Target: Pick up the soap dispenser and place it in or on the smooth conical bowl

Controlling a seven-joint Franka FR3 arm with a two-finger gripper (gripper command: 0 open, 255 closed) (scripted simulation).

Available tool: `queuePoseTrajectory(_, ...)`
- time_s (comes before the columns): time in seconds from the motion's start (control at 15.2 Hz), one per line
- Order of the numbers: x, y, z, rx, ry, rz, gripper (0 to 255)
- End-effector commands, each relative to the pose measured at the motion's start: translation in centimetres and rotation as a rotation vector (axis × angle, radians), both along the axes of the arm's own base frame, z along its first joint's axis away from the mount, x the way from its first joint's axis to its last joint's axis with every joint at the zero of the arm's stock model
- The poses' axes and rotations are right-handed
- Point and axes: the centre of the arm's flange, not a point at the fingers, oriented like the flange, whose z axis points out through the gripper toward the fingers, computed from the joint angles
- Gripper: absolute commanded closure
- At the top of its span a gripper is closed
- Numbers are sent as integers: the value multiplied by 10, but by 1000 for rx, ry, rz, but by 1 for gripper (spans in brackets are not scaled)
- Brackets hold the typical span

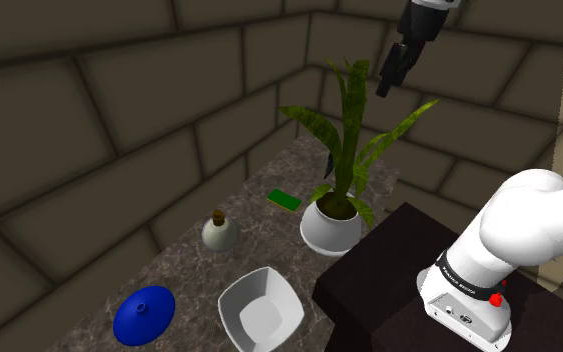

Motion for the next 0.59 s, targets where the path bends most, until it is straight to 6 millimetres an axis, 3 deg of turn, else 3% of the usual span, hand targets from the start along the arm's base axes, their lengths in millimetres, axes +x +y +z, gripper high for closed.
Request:
queuePoseTrajectory(0.0, 0, 0, 0, 0, 0, 0, 0)
queuePoseTrajectory(0.53, 50, 57, -74, 5, 10, 6, 0)
